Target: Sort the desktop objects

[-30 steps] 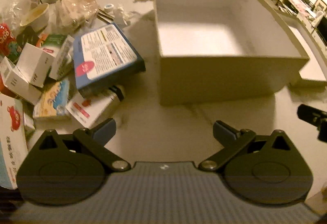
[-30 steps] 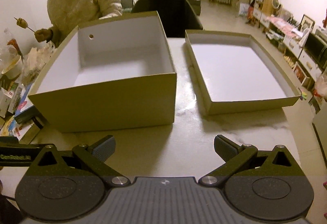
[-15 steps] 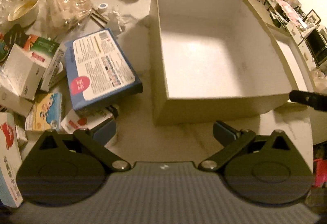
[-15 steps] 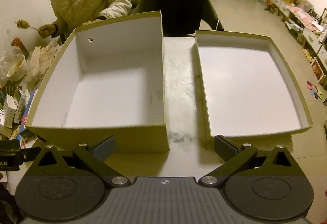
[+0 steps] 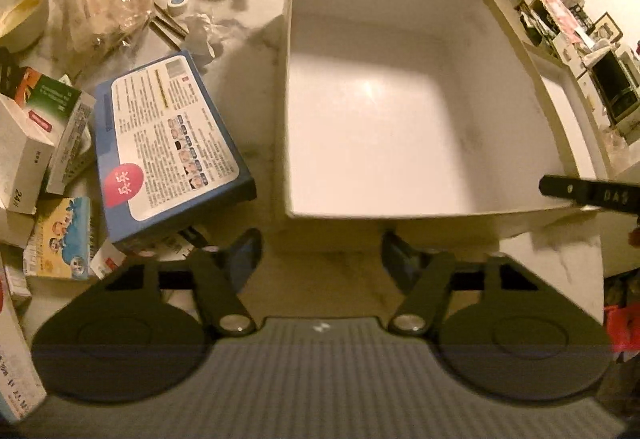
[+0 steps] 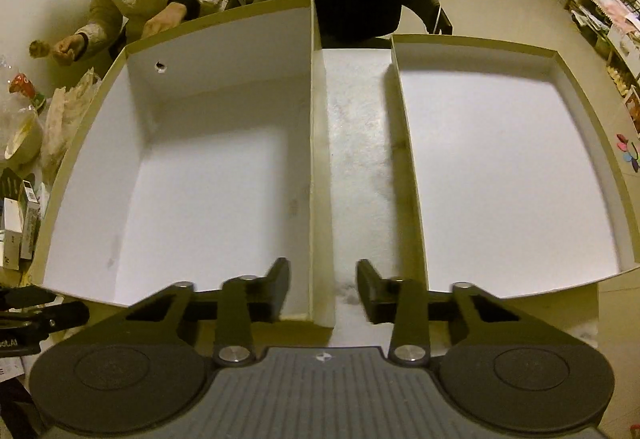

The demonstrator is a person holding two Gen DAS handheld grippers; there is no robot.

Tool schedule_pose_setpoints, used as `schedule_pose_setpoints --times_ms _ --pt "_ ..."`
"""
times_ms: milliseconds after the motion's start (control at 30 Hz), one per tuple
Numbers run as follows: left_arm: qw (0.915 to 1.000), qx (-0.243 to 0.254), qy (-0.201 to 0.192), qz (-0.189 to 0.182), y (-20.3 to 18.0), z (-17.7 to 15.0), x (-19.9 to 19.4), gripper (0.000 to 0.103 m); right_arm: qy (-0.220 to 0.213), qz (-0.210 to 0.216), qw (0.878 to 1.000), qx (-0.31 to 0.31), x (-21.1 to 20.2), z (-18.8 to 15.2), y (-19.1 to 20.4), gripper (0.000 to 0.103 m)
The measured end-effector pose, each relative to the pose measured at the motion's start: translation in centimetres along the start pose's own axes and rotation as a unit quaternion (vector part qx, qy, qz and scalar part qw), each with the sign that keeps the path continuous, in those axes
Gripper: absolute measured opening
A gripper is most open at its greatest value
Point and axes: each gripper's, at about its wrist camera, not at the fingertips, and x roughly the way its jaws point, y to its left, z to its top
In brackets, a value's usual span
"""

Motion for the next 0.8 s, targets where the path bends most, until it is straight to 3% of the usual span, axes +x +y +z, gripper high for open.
schedule_pose_setpoints --times_ms 100,133,200,800 --pt "0.9997 -0.018 0.013 -0.013 0.8 0.2 0.8 0.031 -0.001 0.008 1.000 -0.008 -0.1 -0.5 0.4 0.018" --pt "0.9994 -0.024 0.018 -0.016 1.0 0.3 1.0 0.030 -0.002 0.013 1.000 -0.011 -0.3 -0.7 0.5 0.017" --pt "0.9989 -0.032 0.025 -0.021 1.2 0.3 1.4 0.029 -0.007 0.013 1.000 -0.018 -0.5 -1.1 0.8 0.011" --pt "0.9992 -0.003 0.019 -0.034 -0.7 0.4 2.2 0.028 -0.016 -0.027 0.999 -0.028 -2.4 -1.6 0.1 0.009"
